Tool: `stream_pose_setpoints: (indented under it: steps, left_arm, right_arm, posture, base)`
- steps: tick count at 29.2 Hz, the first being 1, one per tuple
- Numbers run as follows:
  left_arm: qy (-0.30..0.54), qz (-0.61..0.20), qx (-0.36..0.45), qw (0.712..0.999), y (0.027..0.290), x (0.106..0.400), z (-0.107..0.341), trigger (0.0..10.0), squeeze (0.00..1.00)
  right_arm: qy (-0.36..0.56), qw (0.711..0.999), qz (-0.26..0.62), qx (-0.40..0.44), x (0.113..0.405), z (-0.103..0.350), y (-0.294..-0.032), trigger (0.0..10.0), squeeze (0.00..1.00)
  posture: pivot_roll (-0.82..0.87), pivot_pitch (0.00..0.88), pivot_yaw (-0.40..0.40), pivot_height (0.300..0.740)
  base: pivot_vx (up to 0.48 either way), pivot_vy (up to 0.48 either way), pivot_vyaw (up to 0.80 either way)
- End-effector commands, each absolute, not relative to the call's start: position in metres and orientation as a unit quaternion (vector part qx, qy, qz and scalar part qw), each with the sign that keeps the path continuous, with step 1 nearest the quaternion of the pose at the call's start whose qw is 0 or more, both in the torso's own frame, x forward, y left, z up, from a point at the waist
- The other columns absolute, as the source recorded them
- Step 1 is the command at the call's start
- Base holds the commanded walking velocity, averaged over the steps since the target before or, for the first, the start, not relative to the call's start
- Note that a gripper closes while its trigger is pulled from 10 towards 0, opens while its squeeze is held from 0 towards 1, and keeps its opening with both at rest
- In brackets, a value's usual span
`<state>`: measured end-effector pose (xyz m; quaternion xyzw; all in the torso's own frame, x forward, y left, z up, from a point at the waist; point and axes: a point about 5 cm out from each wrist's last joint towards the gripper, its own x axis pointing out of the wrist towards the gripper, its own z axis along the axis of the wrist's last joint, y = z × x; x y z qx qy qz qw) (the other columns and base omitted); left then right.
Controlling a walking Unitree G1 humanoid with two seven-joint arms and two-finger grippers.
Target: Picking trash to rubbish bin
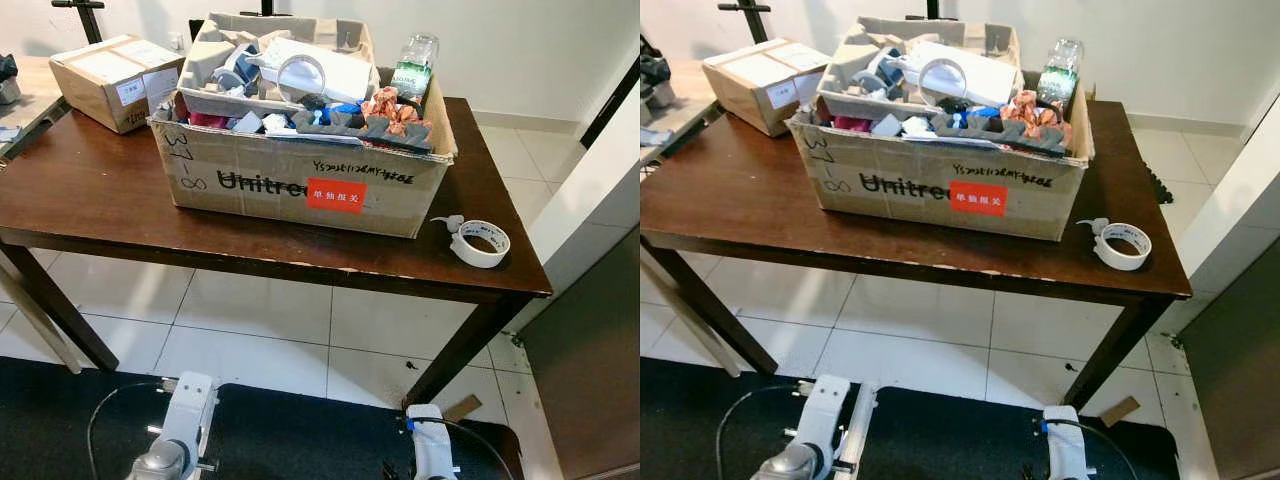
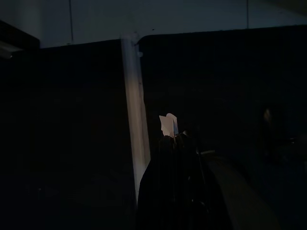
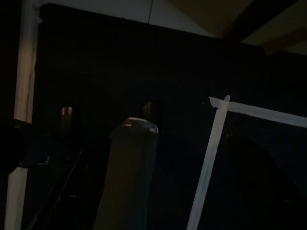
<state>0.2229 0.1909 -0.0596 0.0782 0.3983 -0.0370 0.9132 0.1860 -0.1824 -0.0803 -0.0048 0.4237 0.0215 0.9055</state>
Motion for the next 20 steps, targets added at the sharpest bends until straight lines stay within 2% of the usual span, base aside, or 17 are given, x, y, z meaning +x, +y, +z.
stream_pose_setpoints:
  steps: [1, 9, 20]
  left_arm:
    - [0.415, -0.041, 0.078, 0.906, 0.1874, 0.2119, -0.067, 10.0, 0.0]
    - [0.425, -0.038, 0.082, 0.901, 0.19, 0.2036, -0.0714, 10.0, 0.0]
    - [0.421, -0.043, 0.087, 0.902, 0.1873, 0.2076, -0.0698, 10.0, 0.0]
  right_arm:
    - [0.444, 0.896, 0.02, -0.01, 0.1754, -0.0855, -0.1859, 10.0, 0.0]
    - [0.447, 0.894, 0.016, -0.008, 0.1684, -0.0889, -0.1826, 10.0, 0.0]
    - [0.441, 0.897, 0.024, -0.02, 0.1717, -0.0874, -0.1804, 10.0, 0.0]
  posture:
    - [0.02, 0.093, -0.02, 0.74]
    - [0.02, 0.047, 0.013, 0.74]
    - [0.05, 0.029, -0.041, 0.74]
  base:
    - [0.0, 0.0, 0.0]
    - [0.0, 0.0, 0.0]
    - [0.0, 0.0, 0.0]
